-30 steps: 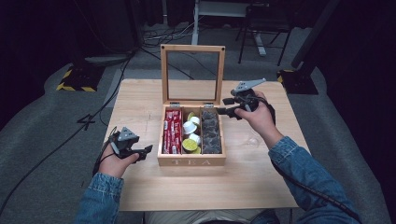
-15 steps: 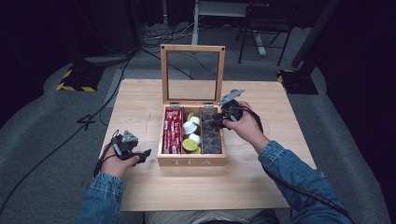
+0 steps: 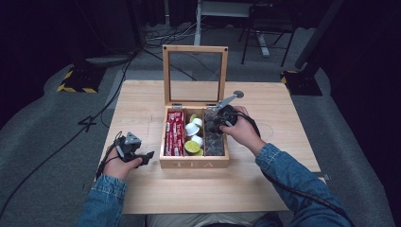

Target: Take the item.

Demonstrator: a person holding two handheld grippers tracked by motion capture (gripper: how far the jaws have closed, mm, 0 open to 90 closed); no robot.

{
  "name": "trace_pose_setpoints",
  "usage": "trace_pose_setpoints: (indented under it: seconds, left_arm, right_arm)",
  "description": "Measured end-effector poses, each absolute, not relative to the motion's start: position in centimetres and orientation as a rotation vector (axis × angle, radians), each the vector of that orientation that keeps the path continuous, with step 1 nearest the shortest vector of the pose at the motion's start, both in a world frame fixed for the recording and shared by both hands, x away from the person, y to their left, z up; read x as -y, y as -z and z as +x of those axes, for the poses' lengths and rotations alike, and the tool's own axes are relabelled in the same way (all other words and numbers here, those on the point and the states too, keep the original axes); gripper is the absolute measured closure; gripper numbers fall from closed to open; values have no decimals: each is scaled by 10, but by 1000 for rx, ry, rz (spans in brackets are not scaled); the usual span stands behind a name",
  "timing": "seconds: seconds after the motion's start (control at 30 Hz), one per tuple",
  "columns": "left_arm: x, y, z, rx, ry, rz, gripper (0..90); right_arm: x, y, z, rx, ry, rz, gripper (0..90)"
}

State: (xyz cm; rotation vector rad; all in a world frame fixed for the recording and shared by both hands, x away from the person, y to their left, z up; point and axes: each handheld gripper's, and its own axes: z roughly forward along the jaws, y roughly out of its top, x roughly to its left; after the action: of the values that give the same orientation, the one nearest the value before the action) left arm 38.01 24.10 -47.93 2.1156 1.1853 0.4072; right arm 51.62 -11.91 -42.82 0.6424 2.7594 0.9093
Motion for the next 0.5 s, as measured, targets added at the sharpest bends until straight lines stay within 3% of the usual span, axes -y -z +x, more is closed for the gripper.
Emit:
trace_pose_setpoints:
  seconds: [0.23,0.5]
  left_arm:
    - [-240,479,379,-1181,-407,2116,317]
    - [-240,480,382,-1181,-396,2121,317]
  right_arm:
    - [116,431,514,-2766,-868,614,571]
    - [116,429,509,-2766,-841,580,735]
